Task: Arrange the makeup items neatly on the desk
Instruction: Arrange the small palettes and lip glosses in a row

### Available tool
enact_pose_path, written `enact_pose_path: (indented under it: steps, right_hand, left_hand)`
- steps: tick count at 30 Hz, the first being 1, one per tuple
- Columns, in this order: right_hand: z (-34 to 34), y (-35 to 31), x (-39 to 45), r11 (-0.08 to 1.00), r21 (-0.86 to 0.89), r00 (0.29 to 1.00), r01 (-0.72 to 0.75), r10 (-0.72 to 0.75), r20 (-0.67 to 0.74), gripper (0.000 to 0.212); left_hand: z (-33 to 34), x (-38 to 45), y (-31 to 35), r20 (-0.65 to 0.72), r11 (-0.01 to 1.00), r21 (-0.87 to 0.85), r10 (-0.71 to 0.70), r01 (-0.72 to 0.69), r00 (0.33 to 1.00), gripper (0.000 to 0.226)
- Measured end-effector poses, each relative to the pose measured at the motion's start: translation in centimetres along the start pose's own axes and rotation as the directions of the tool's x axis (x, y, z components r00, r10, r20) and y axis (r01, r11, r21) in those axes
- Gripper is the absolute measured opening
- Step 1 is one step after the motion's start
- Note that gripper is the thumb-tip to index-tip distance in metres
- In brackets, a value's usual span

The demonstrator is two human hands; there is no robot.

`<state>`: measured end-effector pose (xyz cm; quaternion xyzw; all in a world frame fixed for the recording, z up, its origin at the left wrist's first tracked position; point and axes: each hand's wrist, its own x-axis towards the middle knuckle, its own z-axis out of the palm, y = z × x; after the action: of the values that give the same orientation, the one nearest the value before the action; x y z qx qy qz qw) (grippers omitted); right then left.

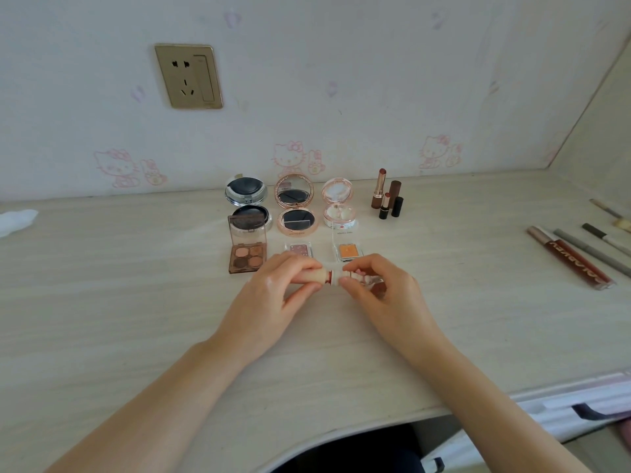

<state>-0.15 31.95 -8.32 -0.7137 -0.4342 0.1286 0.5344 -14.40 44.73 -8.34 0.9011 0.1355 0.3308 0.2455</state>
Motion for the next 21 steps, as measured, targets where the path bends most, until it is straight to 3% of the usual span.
enact_pose_path:
  steps: [5, 16, 21]
  right_hand:
    - [-0.08, -0.04, 0.04, 1.000, 0.027, 1.000, 0.005, -0.004, -0.031, 0.019]
    - [-0.55, -0.20, -0.26, 0.963, 0.268, 0.999, 0.024, -0.013, -0.041, 0.034]
    - [-0.53, 0.03, -0.39, 0.958, 0.285, 0.998, 0.034, -0.017, -0.062, 0.038]
  left_hand:
    - [-0.15, 0.04, 0.07, -0.021, 1.000, 0.009, -0.022, 0.022, 1.000, 0.021]
    - [-0.09, -0.06, 0.33, 0.011, 0.999, 0.017, -0.027, 0.027, 1.000, 0.020]
    - [-0.07, -0.02, 0.32, 0.060, 0.999, 0.005, -0.040, 0.040, 0.997, 0.033]
